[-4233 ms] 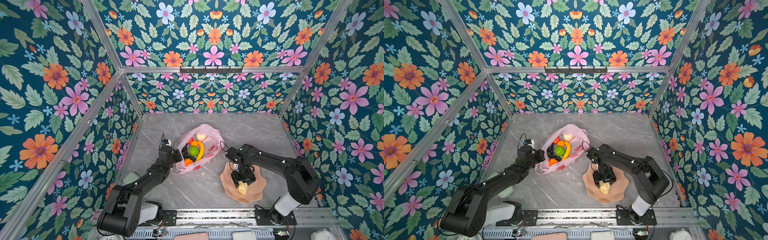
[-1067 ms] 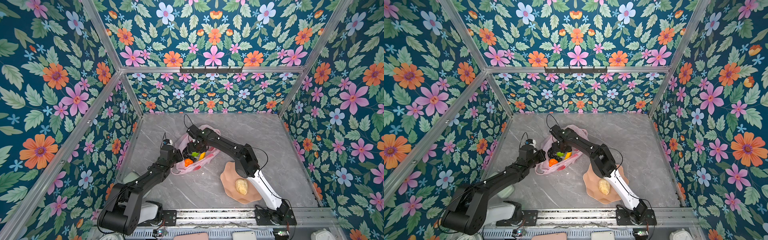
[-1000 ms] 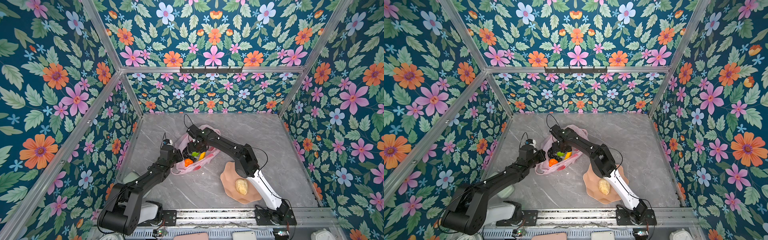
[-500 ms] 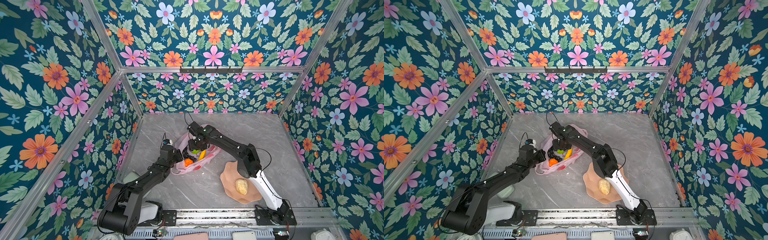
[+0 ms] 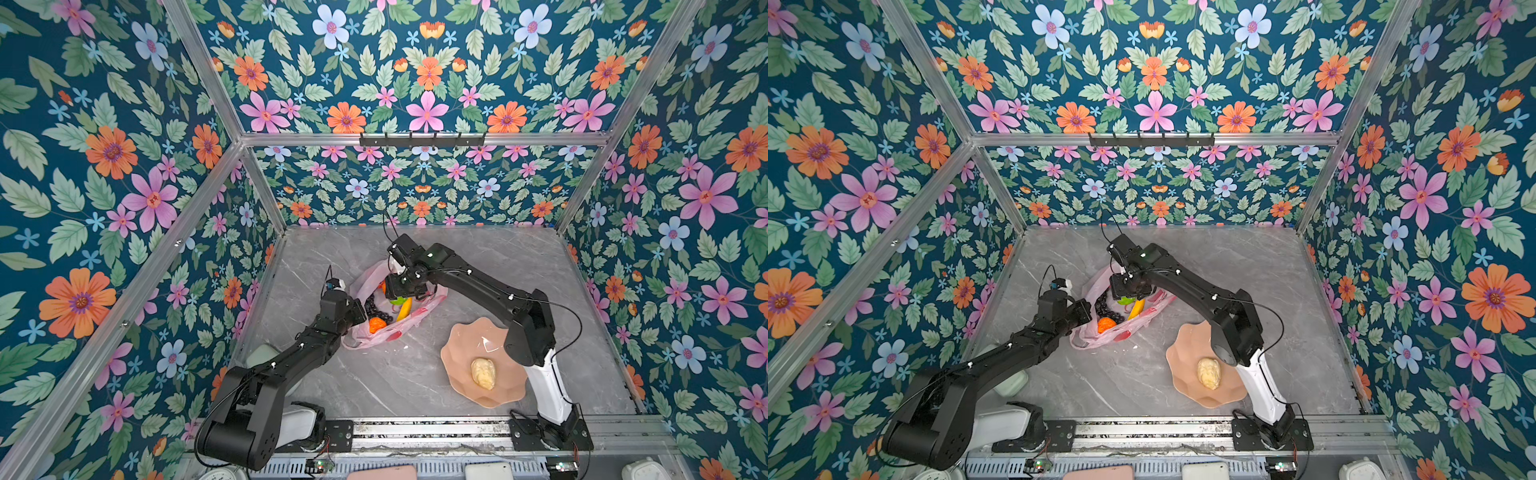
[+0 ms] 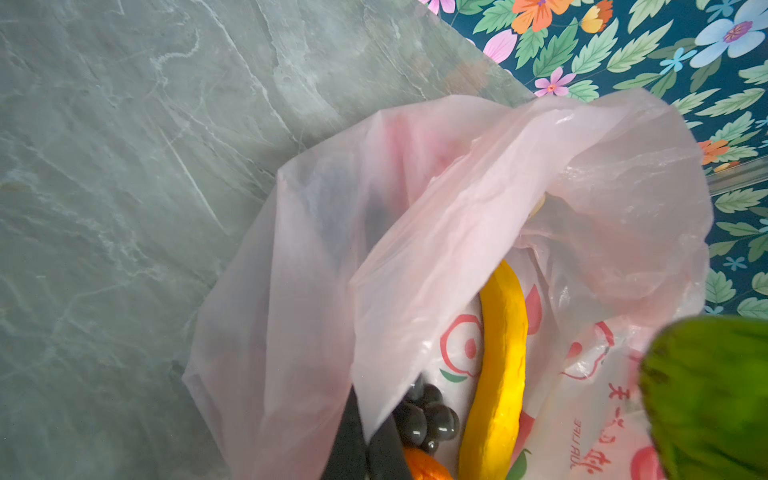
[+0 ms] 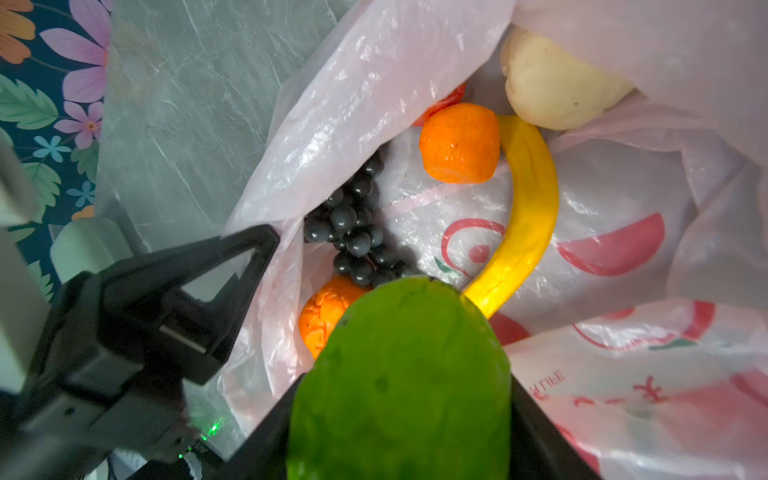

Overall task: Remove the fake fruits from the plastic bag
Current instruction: 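Lift the green fruit out and carry it over the peach bowl, then lower the green fruit into the bowl and open the right gripper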

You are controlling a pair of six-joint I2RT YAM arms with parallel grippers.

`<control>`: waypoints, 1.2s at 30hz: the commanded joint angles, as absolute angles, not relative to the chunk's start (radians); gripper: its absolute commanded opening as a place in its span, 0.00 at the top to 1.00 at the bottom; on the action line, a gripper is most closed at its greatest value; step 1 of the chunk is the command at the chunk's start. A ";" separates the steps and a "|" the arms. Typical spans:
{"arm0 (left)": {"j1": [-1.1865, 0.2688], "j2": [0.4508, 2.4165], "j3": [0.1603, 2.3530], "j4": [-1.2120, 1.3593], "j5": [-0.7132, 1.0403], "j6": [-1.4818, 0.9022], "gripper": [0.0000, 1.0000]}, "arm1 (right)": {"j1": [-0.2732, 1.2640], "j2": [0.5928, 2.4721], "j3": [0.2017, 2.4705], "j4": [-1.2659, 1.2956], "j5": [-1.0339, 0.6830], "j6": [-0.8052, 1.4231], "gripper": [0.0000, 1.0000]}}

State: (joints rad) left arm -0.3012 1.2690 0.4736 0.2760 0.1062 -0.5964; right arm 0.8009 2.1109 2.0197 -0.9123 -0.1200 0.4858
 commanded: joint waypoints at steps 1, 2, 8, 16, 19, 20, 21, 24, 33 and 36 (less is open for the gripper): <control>-0.301 1.263 0.476 0.284 0.103 -0.587 1.00 | 0.778 2.017 1.913 -0.902 -0.129 0.480 0.39; -0.301 1.262 0.474 0.284 0.102 -0.586 1.00 | 0.766 1.975 1.864 -0.896 -0.133 0.485 0.39; -0.300 1.263 0.471 0.287 0.102 -0.588 1.00 | 0.700 1.758 1.616 -0.887 -0.108 0.501 0.39; -0.301 1.253 0.474 0.279 0.098 -0.589 1.00 | 0.641 1.554 1.372 -0.926 -0.094 0.545 0.39; -0.301 1.255 0.473 0.275 0.097 -0.588 1.00 | 0.641 1.491 1.296 -0.952 -0.071 0.565 0.39; -0.300 1.257 0.474 0.275 0.097 -0.588 1.00 | 0.639 1.470 1.271 -0.961 -0.062 0.573 0.40; -0.301 1.259 0.476 0.274 0.097 -0.588 1.00 | 0.639 1.451 1.247 -0.968 -0.056 0.583 0.39; -0.301 1.264 0.482 0.273 0.101 -0.589 1.00 | 0.639 1.393 1.180 -0.984 -0.049 0.615 0.40; -0.301 1.270 0.486 0.271 0.101 -0.587 1.00 | 0.640 1.291 1.008 -0.963 -0.064 0.694 0.41; -0.301 1.268 0.486 0.269 0.102 -0.588 1.00 | 0.639 1.294 0.979 -0.940 -0.064 0.706 0.42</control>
State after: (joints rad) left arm -0.3012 1.2667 0.4778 0.2729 0.1036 -0.5961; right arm 0.6384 1.2964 0.9939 -0.9615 -0.0711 0.6762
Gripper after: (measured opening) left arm 0.048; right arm 0.629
